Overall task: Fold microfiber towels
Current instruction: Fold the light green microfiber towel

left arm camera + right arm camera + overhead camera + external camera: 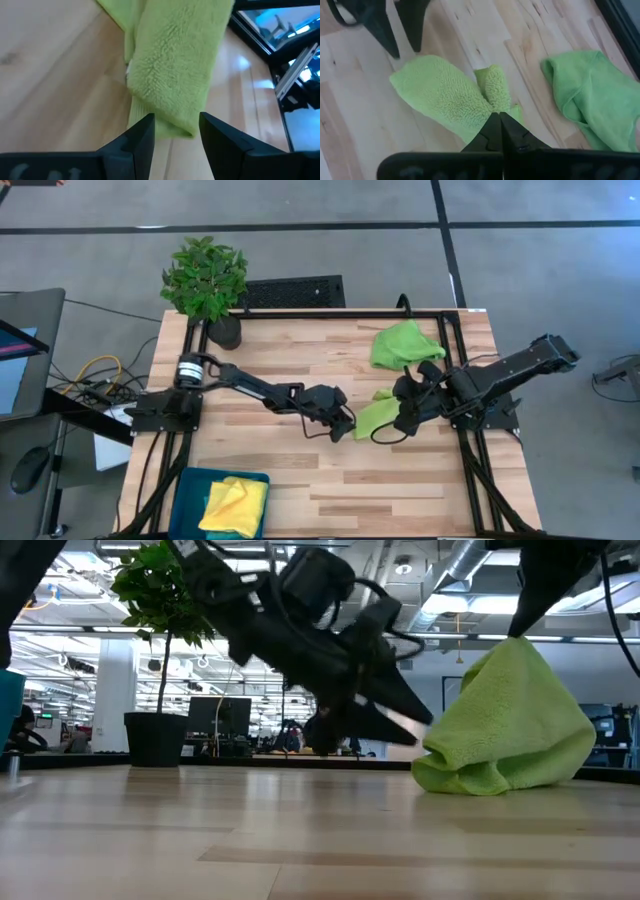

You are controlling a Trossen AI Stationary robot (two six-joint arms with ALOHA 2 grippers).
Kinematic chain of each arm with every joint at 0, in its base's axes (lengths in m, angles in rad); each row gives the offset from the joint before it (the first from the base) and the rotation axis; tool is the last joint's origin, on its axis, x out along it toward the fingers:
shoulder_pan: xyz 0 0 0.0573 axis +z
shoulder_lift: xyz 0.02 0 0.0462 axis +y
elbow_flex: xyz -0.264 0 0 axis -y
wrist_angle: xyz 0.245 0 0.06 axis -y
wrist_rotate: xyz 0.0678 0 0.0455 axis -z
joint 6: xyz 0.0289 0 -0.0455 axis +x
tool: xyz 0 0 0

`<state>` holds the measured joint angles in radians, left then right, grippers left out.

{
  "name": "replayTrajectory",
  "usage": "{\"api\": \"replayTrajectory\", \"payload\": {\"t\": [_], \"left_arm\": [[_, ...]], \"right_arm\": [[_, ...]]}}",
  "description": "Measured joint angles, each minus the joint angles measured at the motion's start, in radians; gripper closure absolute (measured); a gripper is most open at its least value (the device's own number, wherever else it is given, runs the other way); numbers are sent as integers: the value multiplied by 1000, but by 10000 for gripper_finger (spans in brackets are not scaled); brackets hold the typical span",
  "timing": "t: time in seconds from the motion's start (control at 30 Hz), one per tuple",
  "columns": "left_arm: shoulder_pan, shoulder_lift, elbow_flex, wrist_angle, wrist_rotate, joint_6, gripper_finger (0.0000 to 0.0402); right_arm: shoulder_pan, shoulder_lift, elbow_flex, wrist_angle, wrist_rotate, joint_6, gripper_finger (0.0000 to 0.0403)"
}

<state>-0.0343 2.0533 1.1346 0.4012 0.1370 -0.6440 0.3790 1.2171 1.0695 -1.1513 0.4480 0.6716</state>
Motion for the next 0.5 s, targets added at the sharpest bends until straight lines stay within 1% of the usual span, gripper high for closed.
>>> {"api": "replayTrajectory", "payload": {"t": [0.1,0.3,0.5], "left_arm": [[0,47,29,43,11,-5,255],[2,59,34,60,12,-7,255],[12,61,34,42,-19,-5,255]], "right_arm": [[0,0,0,0,-1,0,399],[0,0,0,-1,-2,0,399],[0,0,0,-1,-4,0,399]]}}
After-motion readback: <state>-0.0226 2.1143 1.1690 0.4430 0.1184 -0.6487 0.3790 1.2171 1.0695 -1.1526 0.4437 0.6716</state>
